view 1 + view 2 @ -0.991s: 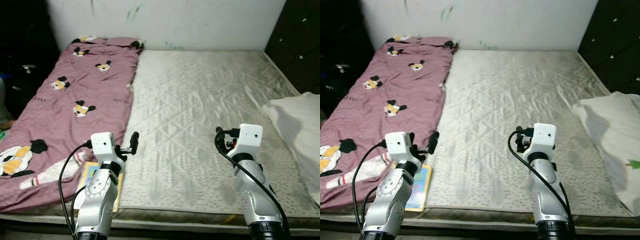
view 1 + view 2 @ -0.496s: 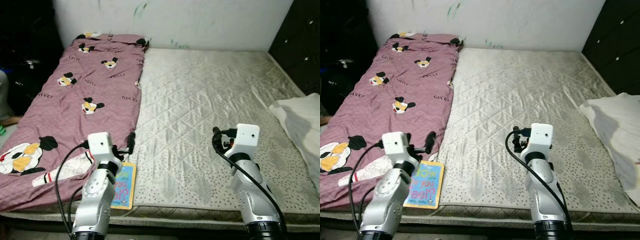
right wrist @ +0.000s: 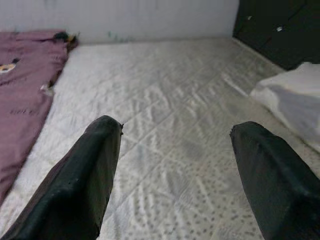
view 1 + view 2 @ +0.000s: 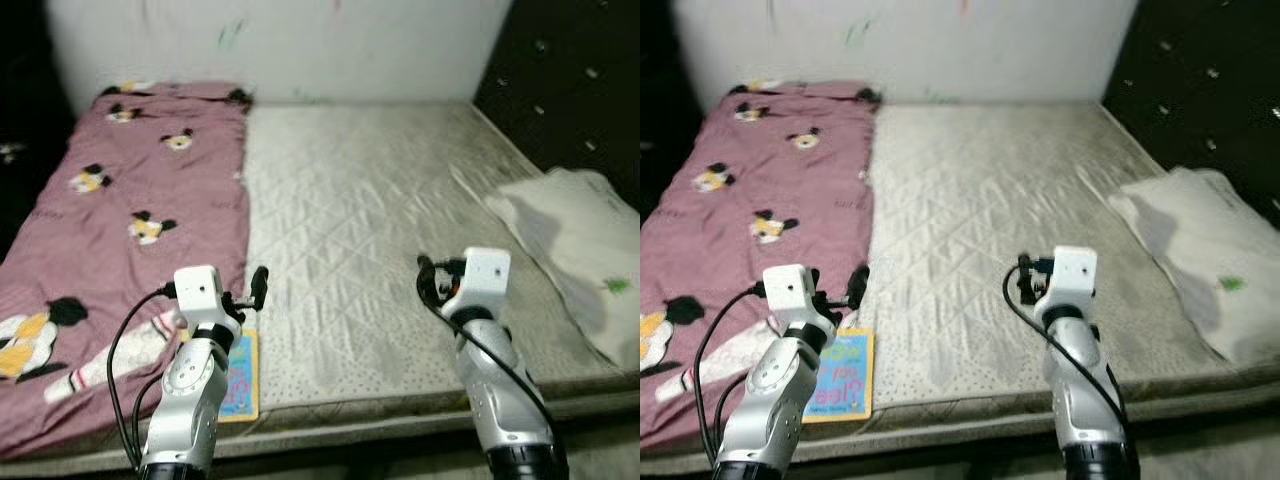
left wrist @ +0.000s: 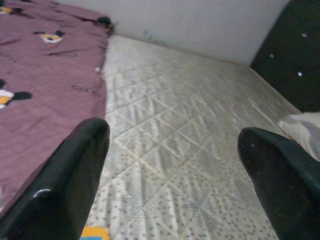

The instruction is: Clean up the room

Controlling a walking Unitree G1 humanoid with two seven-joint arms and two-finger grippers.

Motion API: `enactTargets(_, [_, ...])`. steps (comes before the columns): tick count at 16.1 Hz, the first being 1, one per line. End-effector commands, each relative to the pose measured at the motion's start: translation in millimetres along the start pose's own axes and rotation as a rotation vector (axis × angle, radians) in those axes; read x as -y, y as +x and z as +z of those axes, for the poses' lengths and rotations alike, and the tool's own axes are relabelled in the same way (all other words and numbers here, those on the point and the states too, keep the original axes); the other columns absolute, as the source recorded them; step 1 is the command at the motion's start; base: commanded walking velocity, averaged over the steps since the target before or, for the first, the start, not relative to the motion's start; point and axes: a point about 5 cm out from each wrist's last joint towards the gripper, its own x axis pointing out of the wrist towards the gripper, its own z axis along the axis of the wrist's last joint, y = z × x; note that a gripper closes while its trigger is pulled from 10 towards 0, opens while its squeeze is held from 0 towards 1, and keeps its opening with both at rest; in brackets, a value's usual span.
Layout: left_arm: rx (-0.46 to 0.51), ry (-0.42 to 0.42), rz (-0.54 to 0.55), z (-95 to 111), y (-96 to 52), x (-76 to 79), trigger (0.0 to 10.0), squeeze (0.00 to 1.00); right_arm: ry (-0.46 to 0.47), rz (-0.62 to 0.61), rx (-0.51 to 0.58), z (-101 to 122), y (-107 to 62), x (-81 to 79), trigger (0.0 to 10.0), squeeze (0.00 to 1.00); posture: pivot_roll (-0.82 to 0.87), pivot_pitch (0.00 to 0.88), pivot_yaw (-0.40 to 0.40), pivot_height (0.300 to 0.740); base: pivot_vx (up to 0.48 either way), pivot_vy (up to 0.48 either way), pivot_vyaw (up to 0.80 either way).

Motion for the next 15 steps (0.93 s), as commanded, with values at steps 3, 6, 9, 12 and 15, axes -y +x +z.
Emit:
enactTargets(3, [-0.009,0.008,0.0,-1.9,-1.3,0.3,10.0,0.0,0.001,-0.01,-0.026,-6.7,-2.8,3.3,10.0,0.0,-0.04,0.064,0.015,0.74,0.0,0.416,0.0])
enactTargets(6, [-0.012,0.009,0.0,-2.6,-1.4,0.7,10.0,0.0,0.0,-0.007,-0.028,-7.4,-2.5,3.0,10.0,0.0,-0.04,0.064,0.015,0.74,0.0,0.424,0.0])
enactTargets(9, [-0.01,0.011,-0.002,-2.2,-1.6,0.7,10.0,0.0,-0.001,-0.004,-0.027,-7.2,-2.0,2.5,10.0,0.0,-0.04,0.065,0.014,0.74,0.0,0.436,0.0])
enactTargets(12, [-0.01,0.011,-0.005,-2.4,-1.8,0.9,10.0,0.0,-0.003,-0.001,-0.026,-7.2,-1.9,1.2,10.0,0.0,-0.04,0.061,0.015,0.74,0.0,0.368,0.0])
enactTargets(15, [-0.014,0.01,-0.007,-2.9,-2.3,2.0,10.0,0.0,-0.006,0.001,-0.03,-8.4,-2.4,0.7,10.0,0.0,-0.04,0.071,0.017,0.74,0.0,0.298,0.0])
